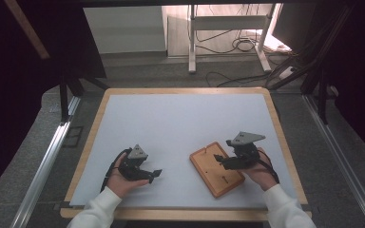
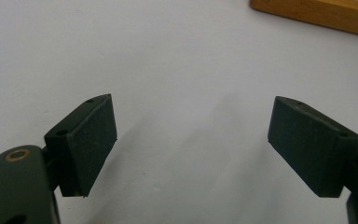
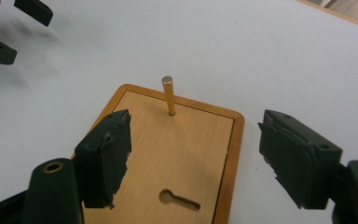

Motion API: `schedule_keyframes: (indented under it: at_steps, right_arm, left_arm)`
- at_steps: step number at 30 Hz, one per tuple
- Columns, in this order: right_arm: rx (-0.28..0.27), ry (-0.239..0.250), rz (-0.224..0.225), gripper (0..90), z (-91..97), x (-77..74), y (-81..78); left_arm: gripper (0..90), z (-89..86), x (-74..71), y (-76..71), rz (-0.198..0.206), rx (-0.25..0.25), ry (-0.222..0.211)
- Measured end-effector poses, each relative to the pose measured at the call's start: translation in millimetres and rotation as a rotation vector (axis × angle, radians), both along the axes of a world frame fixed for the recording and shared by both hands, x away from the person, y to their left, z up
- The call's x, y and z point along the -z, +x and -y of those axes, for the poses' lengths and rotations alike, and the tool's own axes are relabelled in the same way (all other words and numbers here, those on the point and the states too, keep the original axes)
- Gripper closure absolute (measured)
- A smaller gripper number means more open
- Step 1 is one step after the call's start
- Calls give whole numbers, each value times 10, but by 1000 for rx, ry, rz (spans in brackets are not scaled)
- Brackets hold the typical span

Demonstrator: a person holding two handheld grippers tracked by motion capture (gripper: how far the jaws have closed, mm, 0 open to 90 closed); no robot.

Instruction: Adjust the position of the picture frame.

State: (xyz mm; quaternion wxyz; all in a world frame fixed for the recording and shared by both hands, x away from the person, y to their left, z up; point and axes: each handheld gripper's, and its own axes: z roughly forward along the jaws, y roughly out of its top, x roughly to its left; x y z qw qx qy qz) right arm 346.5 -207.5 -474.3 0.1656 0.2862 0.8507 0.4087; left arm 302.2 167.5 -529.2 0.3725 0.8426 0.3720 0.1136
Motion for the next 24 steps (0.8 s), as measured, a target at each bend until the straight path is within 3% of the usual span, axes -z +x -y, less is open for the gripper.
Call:
schedule_keyframes:
  at_steps: [18,24]
  right_arm:
    - [-109,-67,-47,432,-396,207,266]
    - [-135,-107,-47,546,-511,270,327]
  left_arm:
    - [154,2,19,10,-5,6,6]
    - [154,-6,18,10,-6,5,4]
